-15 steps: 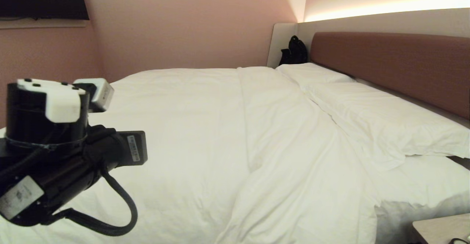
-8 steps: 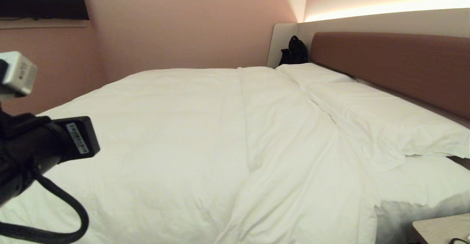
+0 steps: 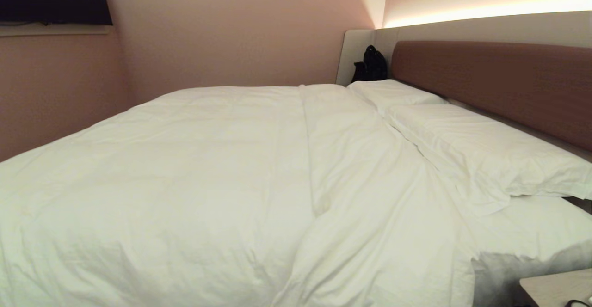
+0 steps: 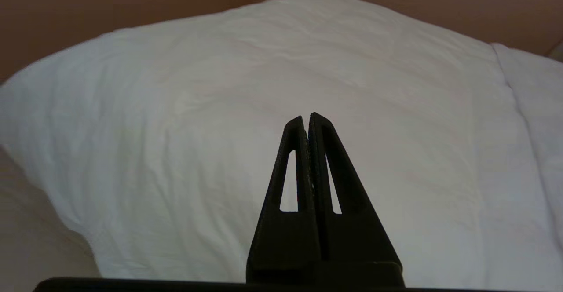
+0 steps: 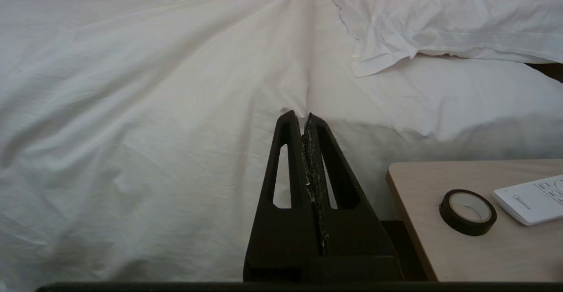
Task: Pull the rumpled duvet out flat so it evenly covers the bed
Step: Flatten the corners of the folded blanket
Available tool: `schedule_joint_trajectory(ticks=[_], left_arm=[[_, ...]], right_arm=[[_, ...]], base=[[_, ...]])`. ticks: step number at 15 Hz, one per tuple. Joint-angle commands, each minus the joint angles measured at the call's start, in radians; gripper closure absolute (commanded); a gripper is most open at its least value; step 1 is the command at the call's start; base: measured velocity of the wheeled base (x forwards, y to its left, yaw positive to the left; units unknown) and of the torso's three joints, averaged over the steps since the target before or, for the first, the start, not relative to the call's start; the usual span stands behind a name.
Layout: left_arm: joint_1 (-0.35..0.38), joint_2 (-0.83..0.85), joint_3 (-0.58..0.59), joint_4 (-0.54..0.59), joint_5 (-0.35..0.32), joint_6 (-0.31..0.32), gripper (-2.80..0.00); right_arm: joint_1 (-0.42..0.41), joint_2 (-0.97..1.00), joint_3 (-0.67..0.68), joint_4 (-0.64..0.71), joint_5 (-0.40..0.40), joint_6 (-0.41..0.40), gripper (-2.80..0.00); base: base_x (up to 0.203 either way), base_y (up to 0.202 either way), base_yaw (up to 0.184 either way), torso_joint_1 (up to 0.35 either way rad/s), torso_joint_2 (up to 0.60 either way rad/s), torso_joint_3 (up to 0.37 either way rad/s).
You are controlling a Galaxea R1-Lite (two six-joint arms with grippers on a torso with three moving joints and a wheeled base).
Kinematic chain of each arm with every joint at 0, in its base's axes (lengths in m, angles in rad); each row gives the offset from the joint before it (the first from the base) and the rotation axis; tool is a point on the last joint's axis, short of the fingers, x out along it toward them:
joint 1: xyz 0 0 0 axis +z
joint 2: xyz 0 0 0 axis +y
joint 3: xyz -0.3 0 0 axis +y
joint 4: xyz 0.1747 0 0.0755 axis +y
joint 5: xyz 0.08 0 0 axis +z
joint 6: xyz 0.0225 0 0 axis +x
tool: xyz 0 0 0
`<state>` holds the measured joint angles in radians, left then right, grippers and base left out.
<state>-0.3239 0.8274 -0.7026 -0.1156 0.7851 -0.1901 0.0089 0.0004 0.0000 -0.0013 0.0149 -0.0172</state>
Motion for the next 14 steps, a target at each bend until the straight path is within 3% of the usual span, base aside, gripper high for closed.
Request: schedule_joint_trajectory(ticks=[1, 4, 6, 9, 13, 14], left_arm=[[0.050, -0.180, 0.075, -0.004, 0.001, 0.034, 0.00], [0.081, -0.325, 0.180, 0.000, -0.005, 0.074, 0.00], [0.138, -0.388, 0.225, -0.001, -0.007, 0.117, 0.00], [0.221, -0.440, 0.254, -0.008, -0.018, 0.127, 0.00], [0.341, -0.611, 0.366, -0.010, -0.128, 0.172, 0.00], [0.338, -0.633, 0.410, -0.010, -0.196, 0.174, 0.00]], right_arm=[[0.000, 0.001, 0.000, 0.000, 0.000, 0.000, 0.00], [0.000, 0.001, 0.000, 0.000, 0.000, 0.000, 0.00], [0.000, 0.001, 0.000, 0.000, 0.000, -0.001, 0.00], [0.000, 0.001, 0.000, 0.000, 0.000, -0.001, 0.00], [0.000, 0.001, 0.000, 0.000, 0.000, -0.001, 0.00], [0.000, 0.001, 0.000, 0.000, 0.000, -0.001, 0.00]], base=[[0.000, 0.000, 0.000, 0.000, 0.00, 0.000], [0.000, 0.000, 0.000, 0.000, 0.00, 0.000], [0.000, 0.000, 0.000, 0.000, 0.00, 0.000], [0.000, 0.000, 0.000, 0.000, 0.00, 0.000], [0.000, 0.000, 0.000, 0.000, 0.00, 0.000], [0.000, 0.000, 0.000, 0.000, 0.00, 0.000]])
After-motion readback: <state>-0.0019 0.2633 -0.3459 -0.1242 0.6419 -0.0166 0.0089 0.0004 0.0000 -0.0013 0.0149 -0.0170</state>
